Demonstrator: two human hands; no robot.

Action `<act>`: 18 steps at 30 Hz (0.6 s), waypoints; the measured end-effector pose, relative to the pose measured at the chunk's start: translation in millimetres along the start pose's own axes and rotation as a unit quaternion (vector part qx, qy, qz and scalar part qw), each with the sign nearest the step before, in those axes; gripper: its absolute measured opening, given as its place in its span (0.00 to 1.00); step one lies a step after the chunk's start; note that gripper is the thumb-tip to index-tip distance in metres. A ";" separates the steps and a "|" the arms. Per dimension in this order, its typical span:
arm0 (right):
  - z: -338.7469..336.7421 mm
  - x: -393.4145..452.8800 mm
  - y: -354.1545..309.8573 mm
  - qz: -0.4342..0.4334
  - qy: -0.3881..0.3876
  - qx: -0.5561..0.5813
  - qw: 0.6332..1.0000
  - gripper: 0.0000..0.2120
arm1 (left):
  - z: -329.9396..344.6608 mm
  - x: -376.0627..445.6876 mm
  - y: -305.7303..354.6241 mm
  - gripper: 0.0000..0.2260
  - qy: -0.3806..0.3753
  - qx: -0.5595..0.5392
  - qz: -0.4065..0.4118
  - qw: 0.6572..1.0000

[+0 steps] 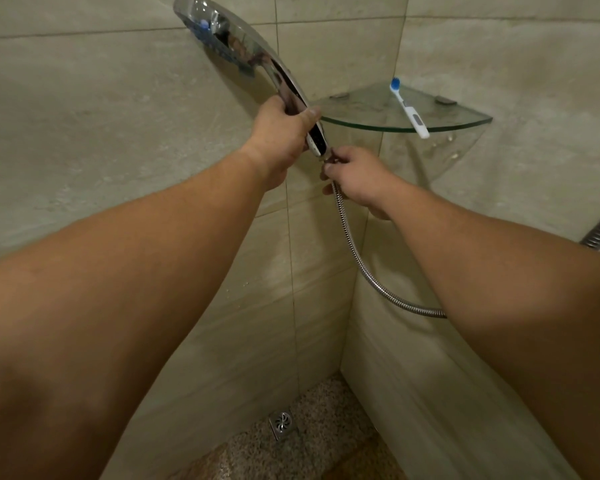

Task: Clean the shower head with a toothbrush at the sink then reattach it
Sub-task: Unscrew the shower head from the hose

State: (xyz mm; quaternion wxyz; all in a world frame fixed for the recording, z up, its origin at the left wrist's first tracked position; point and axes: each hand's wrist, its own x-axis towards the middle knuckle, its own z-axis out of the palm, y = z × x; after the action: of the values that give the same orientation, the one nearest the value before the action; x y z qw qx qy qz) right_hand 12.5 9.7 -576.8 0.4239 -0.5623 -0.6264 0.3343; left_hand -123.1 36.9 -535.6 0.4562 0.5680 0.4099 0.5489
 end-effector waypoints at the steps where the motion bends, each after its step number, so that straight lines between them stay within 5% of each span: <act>1: 0.0 -0.1 0.0 -0.005 -0.002 -0.013 1.000 0.12 | -0.6 0.6 -0.4 0.05 0.003 0.006 -0.003 1.000; 5: 0.5 2.5 4.4 -0.007 0.028 -0.034 0.999 0.07 | -0.1 1.3 -2.4 0.05 0.005 0.009 -0.005 1.000; 8: -1.2 1.0 7.5 0.009 0.061 -0.068 0.996 0.17 | -0.4 1.0 0.6 0.06 0.004 -0.007 0.004 1.000; 11: -2.3 1.5 12.4 0.025 0.080 -0.094 0.992 0.15 | -5.5 4.0 1.1 0.06 0.006 0.010 0.005 1.000; 18: -8.6 -5.7 7.4 0.027 0.053 -0.316 0.947 0.14 | -12.4 -5.0 -14.1 0.20 0.003 0.104 0.000 0.995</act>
State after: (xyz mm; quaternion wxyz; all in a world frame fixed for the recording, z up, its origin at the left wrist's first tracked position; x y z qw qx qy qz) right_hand 23.5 4.6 -580.6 0.2480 -0.7009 -0.6613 0.1000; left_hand -135.2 36.5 -550.8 0.3937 0.6108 0.4661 0.5046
